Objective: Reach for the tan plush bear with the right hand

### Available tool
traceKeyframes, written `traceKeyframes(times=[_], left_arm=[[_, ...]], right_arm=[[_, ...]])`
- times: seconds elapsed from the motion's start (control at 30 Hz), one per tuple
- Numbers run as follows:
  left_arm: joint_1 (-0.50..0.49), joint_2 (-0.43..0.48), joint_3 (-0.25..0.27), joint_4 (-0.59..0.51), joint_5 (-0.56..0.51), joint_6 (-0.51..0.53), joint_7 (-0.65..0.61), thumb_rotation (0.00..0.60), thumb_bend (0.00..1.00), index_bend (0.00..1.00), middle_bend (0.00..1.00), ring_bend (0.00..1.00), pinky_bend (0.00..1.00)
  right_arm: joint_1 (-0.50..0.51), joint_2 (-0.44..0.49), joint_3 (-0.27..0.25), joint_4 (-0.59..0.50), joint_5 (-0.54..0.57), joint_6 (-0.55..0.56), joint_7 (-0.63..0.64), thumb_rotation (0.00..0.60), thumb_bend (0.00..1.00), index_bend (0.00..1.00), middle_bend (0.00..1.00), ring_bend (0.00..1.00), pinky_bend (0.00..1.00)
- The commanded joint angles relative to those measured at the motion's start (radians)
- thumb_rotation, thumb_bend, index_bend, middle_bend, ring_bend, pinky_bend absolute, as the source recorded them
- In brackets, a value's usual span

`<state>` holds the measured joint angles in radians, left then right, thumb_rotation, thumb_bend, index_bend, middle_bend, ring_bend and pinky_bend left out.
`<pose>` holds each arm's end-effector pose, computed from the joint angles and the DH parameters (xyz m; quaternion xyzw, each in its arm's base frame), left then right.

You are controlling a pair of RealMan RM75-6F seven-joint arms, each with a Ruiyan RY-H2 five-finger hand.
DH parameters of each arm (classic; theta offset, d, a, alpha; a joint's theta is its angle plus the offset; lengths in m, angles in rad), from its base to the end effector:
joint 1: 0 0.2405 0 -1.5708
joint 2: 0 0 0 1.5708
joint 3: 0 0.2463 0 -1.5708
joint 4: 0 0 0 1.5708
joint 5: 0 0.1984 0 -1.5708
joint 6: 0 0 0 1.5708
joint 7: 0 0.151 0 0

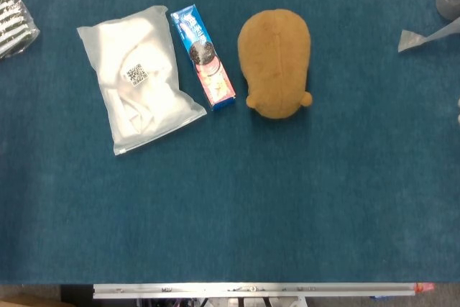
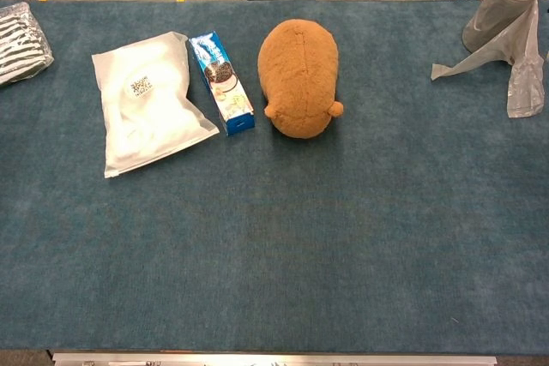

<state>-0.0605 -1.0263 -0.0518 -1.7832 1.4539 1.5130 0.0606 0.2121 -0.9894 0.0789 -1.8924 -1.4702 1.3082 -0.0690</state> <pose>-0.2805 0.1775 0.1849 -0.5701 -0.4016 -0.3878 0.6027 -0.2339 -0.2169 0.1601 0.6388 -0.4158 0.4014 0.5078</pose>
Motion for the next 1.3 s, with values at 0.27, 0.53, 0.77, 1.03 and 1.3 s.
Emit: traceKeyframes(times=[0.27, 0.53, 0.77, 1.03, 1.3], left_arm=[[0.014, 0.009, -0.003, -0.009, 0.001, 0.021, -0.021, 0.600, 0.20, 0.30, 0.27, 0.20, 0.07], [0.027, 0.020, 0.000, -0.025, 0.000, 0.034, -0.023, 0.600, 0.20, 0.31, 0.27, 0.20, 0.07], [0.036, 0.031, 0.000, -0.040, 0.004, 0.046, -0.022, 0.600, 0.20, 0.31, 0.27, 0.20, 0.05], [0.042, 0.035, 0.000, -0.049, 0.003, 0.051, -0.020, 0.600, 0.20, 0.32, 0.27, 0.20, 0.05], [0.044, 0.038, 0.000, -0.053, 0.003, 0.049, -0.014, 0.600, 0.20, 0.32, 0.27, 0.20, 0.05]], right_arm=[[0.085, -0.063, 0.026, 0.016, -0.057, -0.068, 0.076, 0.600, 0.35, 0.60, 0.26, 0.00, 0.00], [0.182, -0.216, 0.035, 0.121, -0.211, -0.069, 0.261, 0.600, 0.35, 0.63, 0.26, 0.00, 0.00], [0.251, -0.368, 0.024, 0.257, -0.308, -0.041, 0.340, 0.600, 0.35, 0.64, 0.14, 0.00, 0.00], [0.318, -0.488, 0.008, 0.347, -0.371, -0.029, 0.349, 0.600, 0.35, 0.65, 0.12, 0.00, 0.00], [0.336, -0.524, -0.011, 0.365, -0.372, -0.007, 0.346, 0.600, 0.35, 0.66, 0.12, 0.00, 0.00]])
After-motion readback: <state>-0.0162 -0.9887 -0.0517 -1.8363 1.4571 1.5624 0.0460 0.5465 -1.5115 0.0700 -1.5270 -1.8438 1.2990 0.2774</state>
